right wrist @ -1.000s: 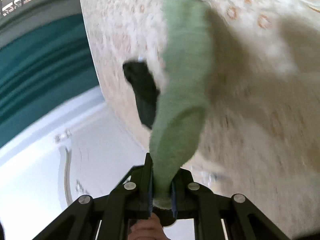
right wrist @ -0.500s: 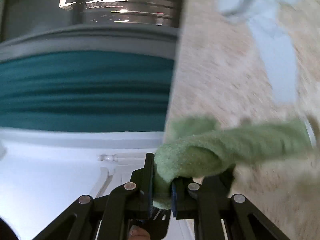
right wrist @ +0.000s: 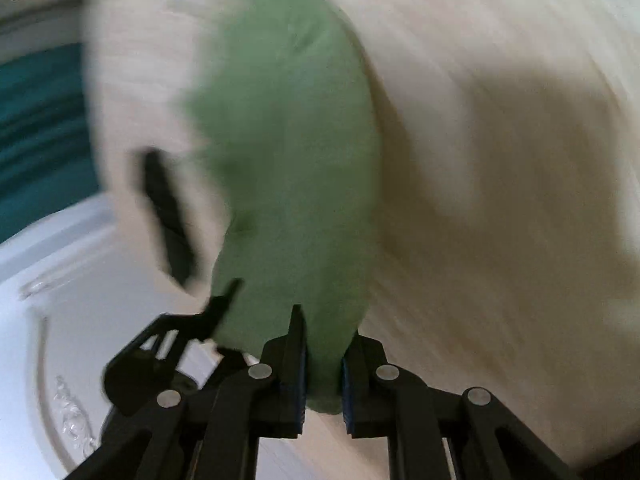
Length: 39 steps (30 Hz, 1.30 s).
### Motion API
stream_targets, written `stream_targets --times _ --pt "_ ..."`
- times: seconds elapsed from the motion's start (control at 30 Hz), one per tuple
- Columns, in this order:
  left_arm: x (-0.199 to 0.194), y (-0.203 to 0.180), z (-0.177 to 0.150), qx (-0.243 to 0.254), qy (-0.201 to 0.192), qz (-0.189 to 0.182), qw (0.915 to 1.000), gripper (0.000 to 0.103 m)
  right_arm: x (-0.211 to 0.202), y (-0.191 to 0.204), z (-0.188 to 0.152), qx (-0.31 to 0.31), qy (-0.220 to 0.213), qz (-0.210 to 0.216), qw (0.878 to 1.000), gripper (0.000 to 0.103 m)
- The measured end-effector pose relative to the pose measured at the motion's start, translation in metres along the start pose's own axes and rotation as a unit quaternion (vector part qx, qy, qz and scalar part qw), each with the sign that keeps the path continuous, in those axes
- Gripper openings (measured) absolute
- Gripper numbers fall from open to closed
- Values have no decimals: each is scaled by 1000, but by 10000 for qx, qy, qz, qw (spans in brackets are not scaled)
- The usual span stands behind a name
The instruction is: Fold clothes
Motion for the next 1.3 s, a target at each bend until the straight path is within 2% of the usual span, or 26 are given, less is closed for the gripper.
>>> stream_targets --times 0.03,0.13,0.23,0.37,0.43,0.5,0.53,0.6,0.67,0.7,0.73,0.77,0.8,0.83,0.87,0.9,0.93,1.0,1.07,1.13,1.3 --pt "-11 22 -7 -36 -24 238 9997 9 11 -21 -24 280 316 -67 9991 11" --pt "-42 67 -21 -267 -109 695 9972 9 25 -43 -68 499 819 -248 9951 11" --pt "-58 78 -21 -451 -224 798 9955 9 32 -34 -76 537 990 -186 9935 11" --pt "-40 22 0 21 -231 469 9986 9 18 19 -28 275 529 313 9977 11" --pt "-19 -13 14 304 -180 344 9988 9 11 39 -1 232 281 539 9979 11" --pt "10 -46 28 562 -90 295 9979 9 14 54 40 260 -25 592 9979 11" --pt "24 -62 34 703 -25 305 9971 9 16 60 59 274 -164 612 9976 11" --pt "58 -89 41 1101 247 643 9915 11 22 64 83 388 -307 493 9976 12" --pt "83 -101 44 1267 675 994 9846 18 27 64 100 478 -373 318 9977 21" --pt "88 -105 45 1294 831 985 9832 22 27 63 103 462 -327 185 9982 26" --pt "84 -109 44 1259 920 763 9848 29 25 62 105 452 -292 82 9985 28" --pt "80 -112 44 1222 1009 541 9859 35 19 62 105 471 -325 173 9982 32" --pt "74 -116 44 1203 1069 308 9865 49 12 62 104 485 -368 263 9978 37" --pt "61 -119 44 1226 1043 -6 9870 65 3 61 103 458 -476 318 9973 52" --pt "43 -122 45 1284 916 -296 9870 73 -3 57 103 400 -628 219 9970 65" --pt "28 -123 47 1348 762 -416 9871 88 -9 53 103 341 -779 119 9963 67" --pt "15 -121 49 1410 618 -468 9870 94 -15 48 102 285 -918 20 9954 68" --pt "-8 -109 51 1499 410 -482 9867 94 -25 33 96 207 -1022 -167 9944 68" --pt "-21 -95 54 1549 243 -416 9868 94 -19 22 80 210 -777 -269 9964 68" --pt "-25 -67 58 1411 131 -132 9898 94 1 12 62 244 -452 -390 9979 68" --pt "2 8 36 462 530 73 9975 94 42 1 38 574 50 -350 9977 68"
Point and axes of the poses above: each gripper's, at about its wrist camera, not at the fingertips, and x roughly the way its jaws point, y to its left, z to its top, the point moved 6 cm from there along x, roughly the way its jaws point, and after that the axes turned 6 degrees about -z, right-handed, at the moved point
